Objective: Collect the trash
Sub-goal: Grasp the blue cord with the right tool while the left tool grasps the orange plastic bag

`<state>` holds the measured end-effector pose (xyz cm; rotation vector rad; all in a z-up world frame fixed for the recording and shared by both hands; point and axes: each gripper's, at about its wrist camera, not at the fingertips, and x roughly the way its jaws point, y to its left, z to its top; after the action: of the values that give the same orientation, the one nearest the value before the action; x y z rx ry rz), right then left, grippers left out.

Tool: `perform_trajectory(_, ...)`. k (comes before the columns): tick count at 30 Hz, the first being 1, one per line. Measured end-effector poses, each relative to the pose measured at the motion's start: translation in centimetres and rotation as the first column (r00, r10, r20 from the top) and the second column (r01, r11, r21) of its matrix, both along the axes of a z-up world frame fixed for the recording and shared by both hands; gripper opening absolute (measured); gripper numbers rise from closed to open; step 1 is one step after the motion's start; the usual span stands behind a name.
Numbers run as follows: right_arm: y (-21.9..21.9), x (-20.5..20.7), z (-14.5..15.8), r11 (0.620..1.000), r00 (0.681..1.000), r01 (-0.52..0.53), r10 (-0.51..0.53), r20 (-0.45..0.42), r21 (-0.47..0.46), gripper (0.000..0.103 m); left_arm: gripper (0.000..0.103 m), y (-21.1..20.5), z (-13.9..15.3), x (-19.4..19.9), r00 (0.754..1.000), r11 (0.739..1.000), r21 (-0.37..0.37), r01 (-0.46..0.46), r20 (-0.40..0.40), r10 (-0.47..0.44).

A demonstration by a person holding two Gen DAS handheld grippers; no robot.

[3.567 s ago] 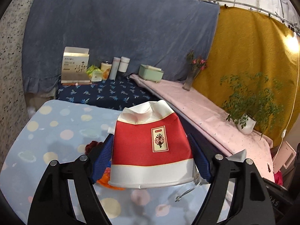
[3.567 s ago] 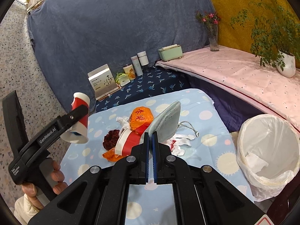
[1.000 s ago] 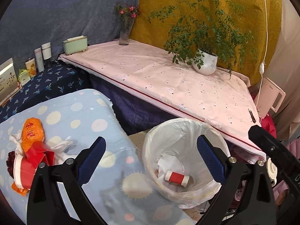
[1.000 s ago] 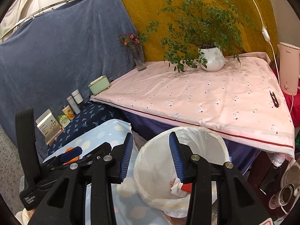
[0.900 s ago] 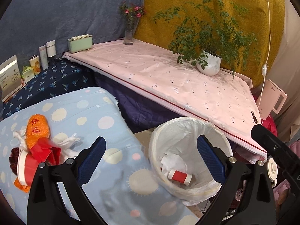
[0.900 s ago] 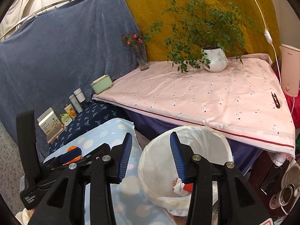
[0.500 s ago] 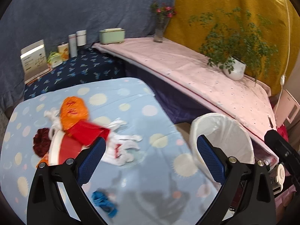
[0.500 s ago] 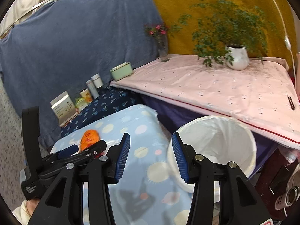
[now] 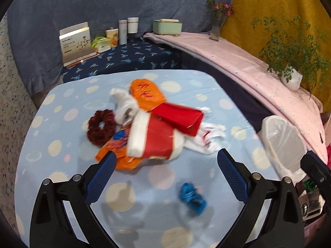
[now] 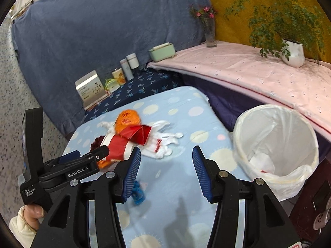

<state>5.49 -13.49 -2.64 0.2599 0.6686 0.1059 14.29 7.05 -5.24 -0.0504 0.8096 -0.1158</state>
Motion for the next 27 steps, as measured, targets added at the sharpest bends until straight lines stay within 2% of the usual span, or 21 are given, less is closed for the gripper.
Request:
perform_trajectory(2, 1.1, 0.0, -0.6, 1.0, 1.0, -0.019, 0.018, -0.012, -0.011, 0.058, 0.094, 1.4, -0.9, -0.5, 1.0, 1.0, 0.018, -0.013, -0.01, 0.014)
perform_trajectory(11, 6.2, 1.4, -5.0, 0.994, 0.988, -0.104, 0.101, -0.118, -0.017, 0.059, 0.094, 6.5, -4.3, -1.0, 0.992, 0.996, -0.011, -0.084, -0.096, 0.083)
perform_trajectory(21, 10.0, 4.0, -9.0, 0.986, 0.964, -0.167, 0.157, -0.215, -0.028, 0.058, 0.094, 8.9, -5.6, -0.2, 0.987, 0.993, -0.025, -0.113, -0.114, 0.11)
perform_trajectory(27, 11.2, 5.2, -10.7, 0.981, 0.949, -0.193, 0.178, -0.259, -0.034, 0.049, 0.094, 9.3, -6.2, 1.0, 0.987, 0.993, -0.035, -0.11, -0.125, 0.105)
